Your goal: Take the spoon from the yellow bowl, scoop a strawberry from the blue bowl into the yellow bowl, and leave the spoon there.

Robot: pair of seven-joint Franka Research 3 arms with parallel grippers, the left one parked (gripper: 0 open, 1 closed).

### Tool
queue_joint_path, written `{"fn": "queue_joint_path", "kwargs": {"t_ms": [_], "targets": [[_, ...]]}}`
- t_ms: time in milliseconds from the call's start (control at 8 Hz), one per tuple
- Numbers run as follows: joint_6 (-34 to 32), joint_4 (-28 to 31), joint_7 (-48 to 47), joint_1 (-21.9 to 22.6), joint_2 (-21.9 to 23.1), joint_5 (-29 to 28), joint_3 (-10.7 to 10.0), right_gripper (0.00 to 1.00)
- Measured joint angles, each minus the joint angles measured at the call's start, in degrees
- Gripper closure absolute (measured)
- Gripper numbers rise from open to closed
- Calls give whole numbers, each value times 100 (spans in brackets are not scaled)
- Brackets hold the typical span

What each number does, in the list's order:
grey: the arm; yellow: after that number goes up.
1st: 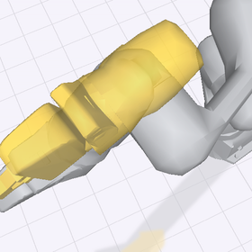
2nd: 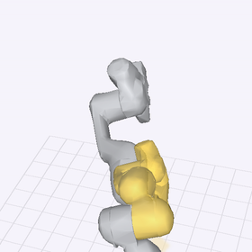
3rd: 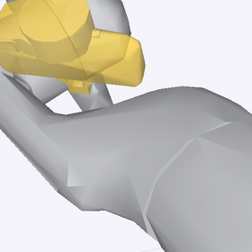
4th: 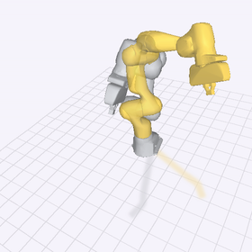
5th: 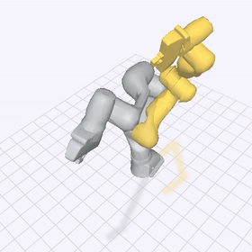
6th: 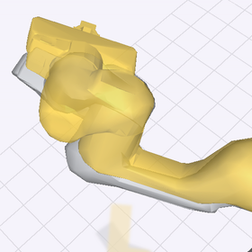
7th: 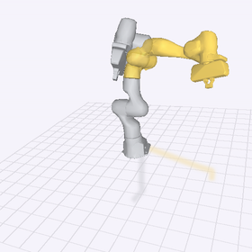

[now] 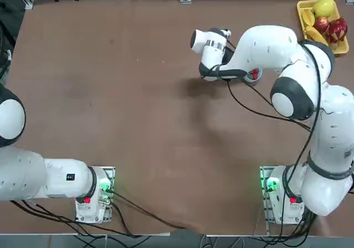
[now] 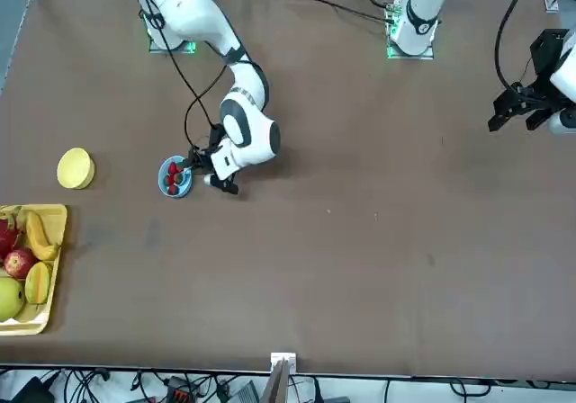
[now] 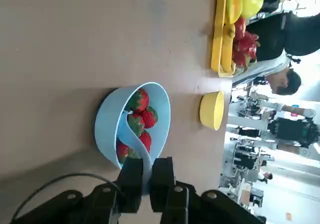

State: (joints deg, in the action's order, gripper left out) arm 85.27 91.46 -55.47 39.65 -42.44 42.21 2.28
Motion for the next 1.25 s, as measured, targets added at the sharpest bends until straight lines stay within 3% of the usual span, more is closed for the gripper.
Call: {"fn": "queue_joint_path", "kwargs": {"t_ms": [1250], "targets": [[-528, -325, 134, 416, -428, 501, -1, 88]]}}
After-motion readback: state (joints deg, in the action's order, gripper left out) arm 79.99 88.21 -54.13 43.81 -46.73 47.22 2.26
